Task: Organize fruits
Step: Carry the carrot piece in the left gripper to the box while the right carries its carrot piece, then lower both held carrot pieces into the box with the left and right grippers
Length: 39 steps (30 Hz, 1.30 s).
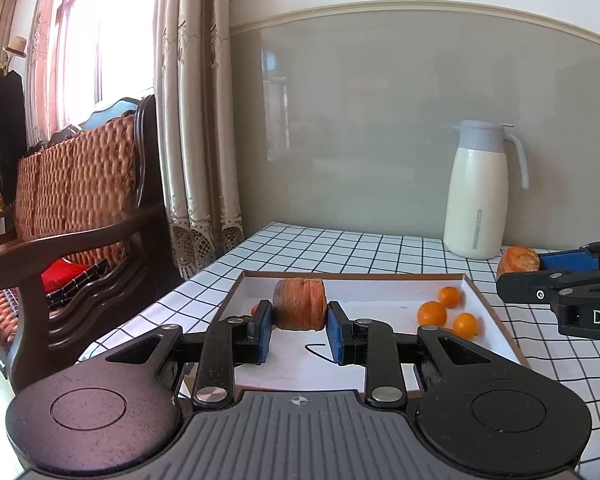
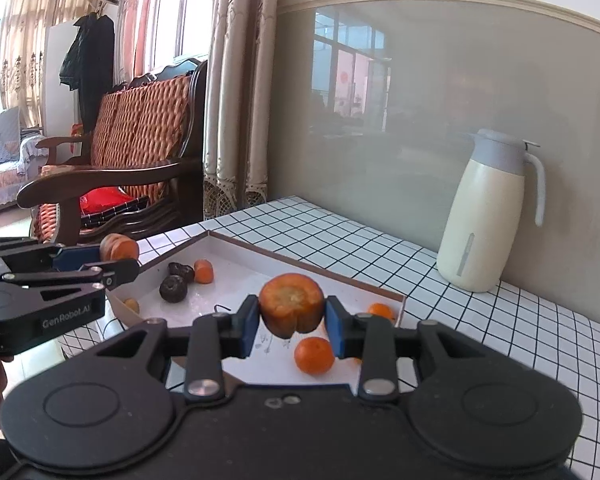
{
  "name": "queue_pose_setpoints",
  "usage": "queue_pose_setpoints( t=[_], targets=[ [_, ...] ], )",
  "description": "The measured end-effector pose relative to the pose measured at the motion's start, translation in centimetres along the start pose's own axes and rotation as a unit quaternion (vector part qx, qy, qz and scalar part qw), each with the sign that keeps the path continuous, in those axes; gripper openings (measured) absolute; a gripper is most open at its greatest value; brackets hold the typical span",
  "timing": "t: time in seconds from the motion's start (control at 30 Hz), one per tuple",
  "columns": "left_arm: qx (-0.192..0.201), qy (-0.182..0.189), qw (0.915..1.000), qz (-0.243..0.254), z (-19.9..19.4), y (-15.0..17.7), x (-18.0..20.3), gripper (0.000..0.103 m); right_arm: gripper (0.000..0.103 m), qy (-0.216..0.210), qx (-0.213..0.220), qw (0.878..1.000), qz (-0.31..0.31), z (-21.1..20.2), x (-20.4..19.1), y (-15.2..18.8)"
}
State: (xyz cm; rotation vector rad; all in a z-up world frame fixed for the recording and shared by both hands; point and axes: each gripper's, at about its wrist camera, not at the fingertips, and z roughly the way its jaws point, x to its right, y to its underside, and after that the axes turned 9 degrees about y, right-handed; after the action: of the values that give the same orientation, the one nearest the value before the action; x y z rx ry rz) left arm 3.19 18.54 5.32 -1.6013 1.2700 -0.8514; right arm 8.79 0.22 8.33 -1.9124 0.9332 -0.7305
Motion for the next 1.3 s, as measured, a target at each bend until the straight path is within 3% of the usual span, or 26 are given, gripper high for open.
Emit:
queue_pose_setpoints(
  t=[0.8,1.3],
  targets=[
    [-0.027,-0.013,0.9994,-0.015,7.4,0.7,-1.8,0.029,0.027,0.001,-0.028,1.000,-0.008,7.3,0.4,-1.0],
    [-0.049,-0.027,0.9982,-0.023,12.7,0.7,-3.4,0.029,0.027,0.018,-0.055,0.998,0.009,12.7,3.0,-0.6]
  ],
)
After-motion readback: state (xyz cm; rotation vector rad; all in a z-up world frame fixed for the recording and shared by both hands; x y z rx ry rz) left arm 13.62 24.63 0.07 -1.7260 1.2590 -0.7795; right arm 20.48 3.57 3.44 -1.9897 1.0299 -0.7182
